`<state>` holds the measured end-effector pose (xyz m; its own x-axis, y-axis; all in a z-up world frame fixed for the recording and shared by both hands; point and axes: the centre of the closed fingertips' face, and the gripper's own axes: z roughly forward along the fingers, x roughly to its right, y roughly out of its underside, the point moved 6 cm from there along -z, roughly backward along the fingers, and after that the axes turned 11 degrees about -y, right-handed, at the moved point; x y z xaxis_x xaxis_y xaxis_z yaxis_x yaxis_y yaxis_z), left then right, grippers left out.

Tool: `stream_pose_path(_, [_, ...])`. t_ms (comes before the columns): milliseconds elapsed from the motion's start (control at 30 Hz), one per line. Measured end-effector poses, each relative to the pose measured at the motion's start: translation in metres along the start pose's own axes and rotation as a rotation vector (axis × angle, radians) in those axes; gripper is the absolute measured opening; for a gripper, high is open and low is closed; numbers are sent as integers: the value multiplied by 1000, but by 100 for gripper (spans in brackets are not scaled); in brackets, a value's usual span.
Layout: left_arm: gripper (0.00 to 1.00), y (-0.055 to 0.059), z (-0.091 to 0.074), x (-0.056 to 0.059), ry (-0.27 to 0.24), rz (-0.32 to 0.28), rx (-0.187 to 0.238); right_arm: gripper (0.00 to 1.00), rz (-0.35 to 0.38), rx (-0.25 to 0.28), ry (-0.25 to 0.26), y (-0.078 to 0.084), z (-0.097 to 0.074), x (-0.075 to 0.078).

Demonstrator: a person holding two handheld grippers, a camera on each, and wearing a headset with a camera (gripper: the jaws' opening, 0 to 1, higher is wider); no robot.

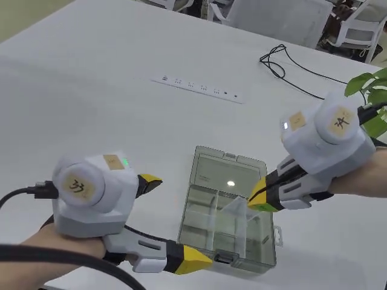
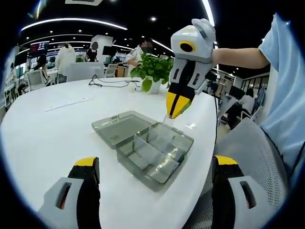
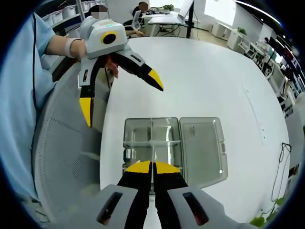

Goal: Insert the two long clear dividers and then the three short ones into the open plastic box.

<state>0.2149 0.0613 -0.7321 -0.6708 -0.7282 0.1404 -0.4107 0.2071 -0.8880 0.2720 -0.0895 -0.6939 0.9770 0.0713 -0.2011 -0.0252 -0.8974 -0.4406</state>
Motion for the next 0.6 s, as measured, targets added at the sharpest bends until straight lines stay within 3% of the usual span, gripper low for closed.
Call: stream_pose_path(600, [97,5,1,2,10,-8,-8,2,-15,-3,-16,-2,9,3])
